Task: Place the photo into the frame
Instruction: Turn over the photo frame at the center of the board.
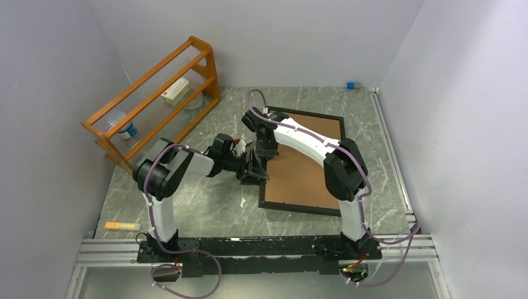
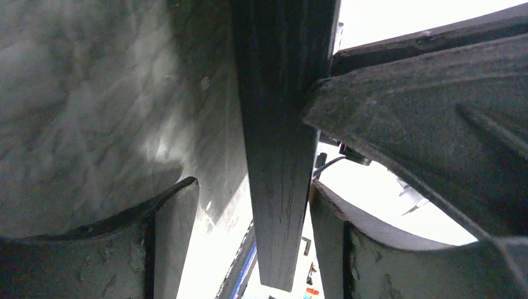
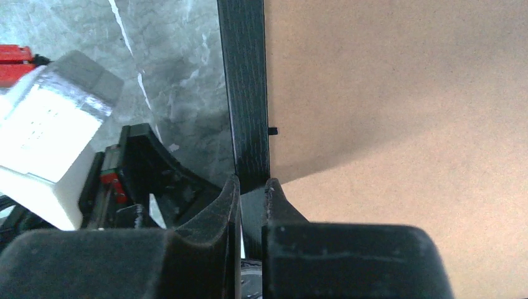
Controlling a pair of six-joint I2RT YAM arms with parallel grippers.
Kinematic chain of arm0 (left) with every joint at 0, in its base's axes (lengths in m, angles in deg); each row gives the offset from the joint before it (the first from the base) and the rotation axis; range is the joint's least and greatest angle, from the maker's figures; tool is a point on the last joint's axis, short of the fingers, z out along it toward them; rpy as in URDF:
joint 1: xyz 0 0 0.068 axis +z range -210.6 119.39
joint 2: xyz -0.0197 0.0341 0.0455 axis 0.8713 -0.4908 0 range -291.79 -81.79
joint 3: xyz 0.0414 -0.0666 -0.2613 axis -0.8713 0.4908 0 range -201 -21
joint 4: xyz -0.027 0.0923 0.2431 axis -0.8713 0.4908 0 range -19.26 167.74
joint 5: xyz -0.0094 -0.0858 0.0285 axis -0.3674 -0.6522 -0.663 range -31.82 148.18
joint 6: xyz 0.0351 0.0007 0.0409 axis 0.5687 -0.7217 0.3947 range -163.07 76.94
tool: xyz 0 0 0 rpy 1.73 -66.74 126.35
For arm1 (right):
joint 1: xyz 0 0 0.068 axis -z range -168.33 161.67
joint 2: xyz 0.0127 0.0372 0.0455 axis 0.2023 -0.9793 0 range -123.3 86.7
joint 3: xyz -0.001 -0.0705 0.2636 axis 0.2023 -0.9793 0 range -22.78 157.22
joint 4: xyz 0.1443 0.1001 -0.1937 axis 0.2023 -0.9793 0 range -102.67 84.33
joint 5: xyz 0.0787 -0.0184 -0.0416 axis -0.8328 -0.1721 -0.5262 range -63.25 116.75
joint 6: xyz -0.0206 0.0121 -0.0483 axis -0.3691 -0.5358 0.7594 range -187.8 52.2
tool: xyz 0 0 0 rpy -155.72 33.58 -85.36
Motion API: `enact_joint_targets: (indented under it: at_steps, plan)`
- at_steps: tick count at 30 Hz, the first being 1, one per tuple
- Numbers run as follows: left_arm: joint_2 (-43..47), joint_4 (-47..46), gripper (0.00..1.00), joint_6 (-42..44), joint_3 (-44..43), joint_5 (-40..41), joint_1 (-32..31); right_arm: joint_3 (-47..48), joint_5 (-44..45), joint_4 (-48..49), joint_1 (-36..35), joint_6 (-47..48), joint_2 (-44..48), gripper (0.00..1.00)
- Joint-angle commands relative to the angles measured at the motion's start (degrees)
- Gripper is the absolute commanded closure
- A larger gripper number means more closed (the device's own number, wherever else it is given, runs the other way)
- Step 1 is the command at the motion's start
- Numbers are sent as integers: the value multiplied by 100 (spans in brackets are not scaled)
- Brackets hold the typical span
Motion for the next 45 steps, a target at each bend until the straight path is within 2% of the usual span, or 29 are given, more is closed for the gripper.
enact_joint_targets:
  at_steps: [1,7,8,10,11,14,16,21,26,28,31,34,35,38,40,45]
  plan:
    - [-289,-1071,37,-640,-166,-481,-65,67,-259,358,62,-158,426,100]
    - [-585,-2577,78,-1718,-51,-676,-58,78,-294,353,143,-177,504,100]
    - [-545,-2625,84,-1734,-36,-641,-58,75,-285,332,154,-163,531,95]
    - [-363,-2348,95,-1529,-49,-548,-38,87,-123,223,192,-176,624,76]
    - [-215,-1991,97,-1335,-92,-480,-21,80,-34,178,214,-177,700,65]
    - [267,-600,98,-568,-367,-272,67,26,156,81,381,-171,1022,43]
    - [567,969,97,161,-745,-91,141,21,255,22,525,-134,1300,35]
    - [1090,4448,98,1997,-2206,646,513,-104,571,126,907,213,2088,33]
    - [1214,6544,97,3028,-3550,1189,1023,-328,-7,394,1532,469,2614,33]
    - [1202,7124,98,3408,-4026,1449,1173,-489,-145,624,1659,535,2881,37]
    - [1151,7877,97,3998,-4788,2022,1259,-940,-683,1367,1850,599,3374,38]
    - [1060,8539,97,4463,-5608,2725,1269,-992,-1133,1610,2072,533,3474,33]
    - [1020,8691,97,4593,-5881,2906,1269,-915,-1213,1590,2091,532,3426,28]
    - [943,8936,97,4733,-6674,3575,1272,-741,-1407,1592,2100,534,3307,21]
    - [900,9025,98,4784,-7165,4038,1261,-804,-1442,1801,2103,388,3377,21]
    - [920,8905,97,4942,-7951,4188,1219,-1091,-1701,2415,2130,-61,3564,21]
